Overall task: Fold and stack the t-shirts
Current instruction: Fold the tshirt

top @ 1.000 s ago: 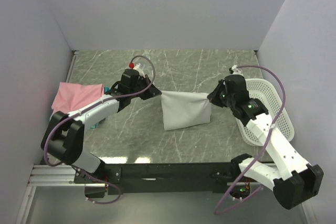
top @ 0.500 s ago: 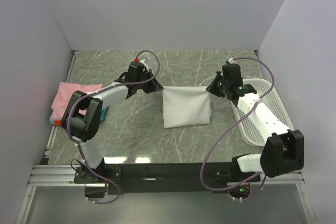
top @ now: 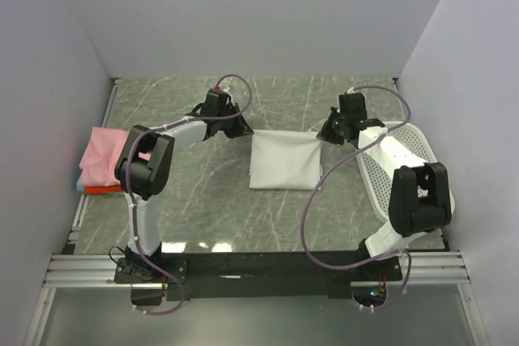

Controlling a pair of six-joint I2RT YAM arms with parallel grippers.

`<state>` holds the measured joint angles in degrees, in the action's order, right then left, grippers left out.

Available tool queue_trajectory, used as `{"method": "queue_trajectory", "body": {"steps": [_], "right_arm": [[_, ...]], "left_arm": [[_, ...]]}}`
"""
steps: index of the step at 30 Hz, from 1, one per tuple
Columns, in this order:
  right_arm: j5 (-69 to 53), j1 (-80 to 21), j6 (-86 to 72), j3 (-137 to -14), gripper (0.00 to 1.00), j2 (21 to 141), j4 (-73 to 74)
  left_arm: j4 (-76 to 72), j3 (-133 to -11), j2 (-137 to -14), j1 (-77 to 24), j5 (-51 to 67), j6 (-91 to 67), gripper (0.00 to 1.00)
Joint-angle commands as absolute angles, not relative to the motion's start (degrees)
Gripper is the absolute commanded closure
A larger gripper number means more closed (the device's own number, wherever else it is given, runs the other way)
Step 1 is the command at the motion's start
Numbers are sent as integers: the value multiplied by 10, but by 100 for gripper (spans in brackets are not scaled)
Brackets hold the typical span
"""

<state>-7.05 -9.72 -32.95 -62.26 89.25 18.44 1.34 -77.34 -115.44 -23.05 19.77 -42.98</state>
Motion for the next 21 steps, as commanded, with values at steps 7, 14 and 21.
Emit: {"method": "queue_trajectory", "body": {"steps": [7,14,21], "right_arm": [[-97,-68,-309,-702,100,997,148],[-129,-65,-287,-758,58,1042,187],[-107,-75,-282,-693,36,898,213]], "left_arm": [[52,-849,-1200,-229,185,-402,99],[114,-889,-1209,-229,137,-396,40],[117,-844,-1102,-237,120,-403,0]]}}
